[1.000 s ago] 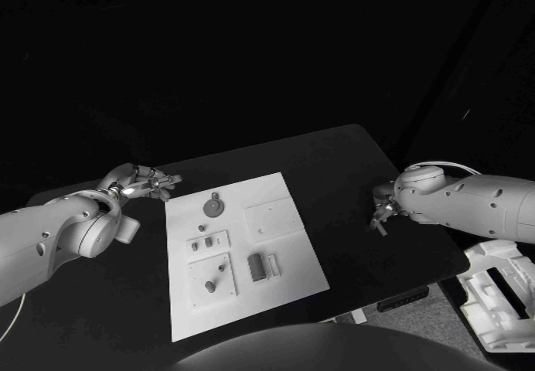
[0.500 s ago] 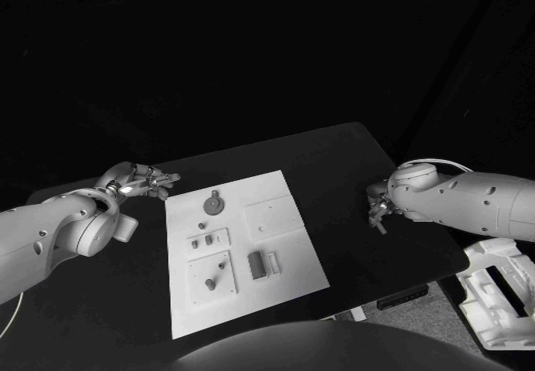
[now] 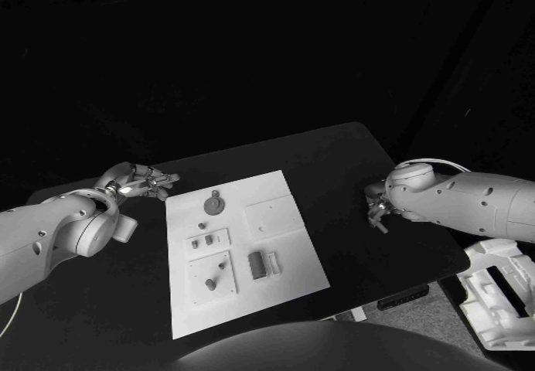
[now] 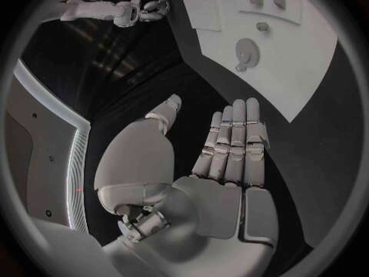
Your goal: Assemble the parts on the task board
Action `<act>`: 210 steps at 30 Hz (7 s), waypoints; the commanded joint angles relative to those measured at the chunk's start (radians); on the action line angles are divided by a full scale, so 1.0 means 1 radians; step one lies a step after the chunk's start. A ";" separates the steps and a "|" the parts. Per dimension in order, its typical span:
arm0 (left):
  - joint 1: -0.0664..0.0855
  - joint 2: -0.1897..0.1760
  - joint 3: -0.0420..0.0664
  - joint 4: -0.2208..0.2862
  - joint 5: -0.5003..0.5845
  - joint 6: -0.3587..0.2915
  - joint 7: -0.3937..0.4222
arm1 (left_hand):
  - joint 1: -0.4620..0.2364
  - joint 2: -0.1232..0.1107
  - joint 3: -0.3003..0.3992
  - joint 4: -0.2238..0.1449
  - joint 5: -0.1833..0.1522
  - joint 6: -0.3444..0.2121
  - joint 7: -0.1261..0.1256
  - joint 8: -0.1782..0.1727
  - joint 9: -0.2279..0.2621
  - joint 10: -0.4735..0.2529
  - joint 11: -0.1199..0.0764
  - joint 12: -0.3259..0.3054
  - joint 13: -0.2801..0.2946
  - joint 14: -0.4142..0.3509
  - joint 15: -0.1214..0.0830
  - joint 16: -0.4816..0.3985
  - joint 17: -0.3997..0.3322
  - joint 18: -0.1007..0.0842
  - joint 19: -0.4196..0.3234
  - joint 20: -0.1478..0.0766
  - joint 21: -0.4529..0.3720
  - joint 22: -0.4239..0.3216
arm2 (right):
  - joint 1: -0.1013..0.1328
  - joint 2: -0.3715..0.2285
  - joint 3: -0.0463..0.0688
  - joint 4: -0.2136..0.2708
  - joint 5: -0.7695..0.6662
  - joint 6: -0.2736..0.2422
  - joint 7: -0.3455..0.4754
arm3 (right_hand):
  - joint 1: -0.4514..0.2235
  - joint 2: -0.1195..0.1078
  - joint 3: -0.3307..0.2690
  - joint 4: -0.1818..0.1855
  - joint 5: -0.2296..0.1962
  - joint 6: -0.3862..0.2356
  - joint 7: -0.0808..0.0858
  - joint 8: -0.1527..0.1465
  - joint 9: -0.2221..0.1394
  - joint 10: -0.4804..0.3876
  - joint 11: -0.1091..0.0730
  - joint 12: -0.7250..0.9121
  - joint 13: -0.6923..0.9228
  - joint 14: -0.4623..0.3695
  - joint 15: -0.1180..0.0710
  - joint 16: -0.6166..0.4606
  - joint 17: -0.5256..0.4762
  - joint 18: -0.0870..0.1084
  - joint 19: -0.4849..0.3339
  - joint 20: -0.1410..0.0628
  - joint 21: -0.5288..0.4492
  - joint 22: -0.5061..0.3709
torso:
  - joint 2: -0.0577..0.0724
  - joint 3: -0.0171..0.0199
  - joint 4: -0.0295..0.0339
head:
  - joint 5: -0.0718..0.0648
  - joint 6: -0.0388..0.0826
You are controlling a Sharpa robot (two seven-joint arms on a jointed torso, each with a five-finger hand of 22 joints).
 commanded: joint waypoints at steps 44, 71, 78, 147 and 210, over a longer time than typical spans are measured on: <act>0.001 -0.002 0.001 0.003 -0.009 0.023 -0.017 | 0.017 -0.008 -0.019 0.017 -0.003 -0.003 -0.004 0.002 -0.003 0.001 -0.001 0.002 -0.003 0.009 0.001 -0.009 0.004 0.012 0.006 0.000 -0.008 -0.001 | 0.117 0.032 -0.075 0.261 0.753 -0.197 -0.073 | 0.009 0.019 0.122 -0.003 0.006 0.043 -0.015 0.026 -0.373 0.045 -0.017 0.018 -0.010 0.045 -0.001 0.017 -0.003 0.018 0.041 -0.017 0.035 0.021 | 0.000 -0.0019 0.0002 | 0.069 -0.012; 0.002 -0.005 0.001 0.010 -0.019 0.026 -0.024 | 0.034 -0.010 -0.029 0.041 -0.004 -0.003 -0.004 0.001 -0.005 0.001 -0.001 0.002 -0.004 0.010 0.001 -0.014 0.009 0.012 0.005 0.000 -0.010 -0.003 | 0.047 0.205 -0.078 0.229 0.949 -0.365 -0.087 | 0.006 0.019 0.123 -0.003 0.006 0.043 -0.016 0.026 -0.373 0.044 -0.017 0.017 -0.010 0.045 -0.002 0.016 -0.004 0.018 0.040 -0.017 0.035 0.020 | 0.002 -0.0002 -0.0020 | 0.128 -0.013; 0.002 -0.004 0.001 0.012 -0.021 0.028 -0.027 | 0.083 -0.011 -0.067 0.103 -0.004 -0.002 -0.004 0.000 -0.009 0.002 -0.001 0.003 -0.006 0.013 0.001 -0.024 0.018 0.012 0.005 0.000 -0.010 -0.005 | 0.039 0.226 -0.078 0.221 1.011 -0.401 -0.086 | 0.005 0.019 0.123 -0.003 0.006 0.043 -0.016 0.026 -0.373 0.044 -0.017 0.018 -0.010 0.045 -0.003 0.016 -0.004 0.018 0.040 -0.017 0.035 0.020 | 0.002 -0.0003 -0.0004 | 0.128 -0.013; 0.009 -0.023 0.001 0.024 -0.034 0.031 -0.057 | 0.225 0.004 -0.225 0.271 -0.005 0.002 -0.004 0.000 -0.016 0.003 -0.001 0.003 -0.008 0.019 0.002 -0.045 0.037 0.010 0.007 0.000 -0.009 -0.003 | -0.002 0.242 -0.079 0.202 1.109 -0.385 -0.096 | -0.003 0.013 0.125 -0.003 0.006 0.043 -0.015 0.028 -0.375 0.037 -0.016 0.018 -0.008 0.040 -0.007 0.016 -0.004 0.018 0.035 -0.016 0.036 0.020 | 0.002 0.0014 -0.0017 | 0.161 -0.013; 0.013 -0.030 0.001 0.028 -0.041 0.035 -0.068 | 0.224 0.004 -0.226 0.271 -0.005 0.004 -0.005 0.000 -0.017 0.004 -0.001 0.003 -0.008 0.019 0.002 -0.048 0.038 0.010 0.007 0.000 -0.010 -0.005 | -0.002 0.268 -0.079 0.207 0.933 -0.390 -0.091 | -0.069 -0.147 0.139 0.085 0.006 0.024 -0.005 0.014 -0.397 0.022 -0.006 0.017 -0.014 0.032 -0.027 0.009 -0.009 0.018 0.048 -0.014 0.026 0.013 | 0.002 0.0011 -0.0010 | 0.177 -0.013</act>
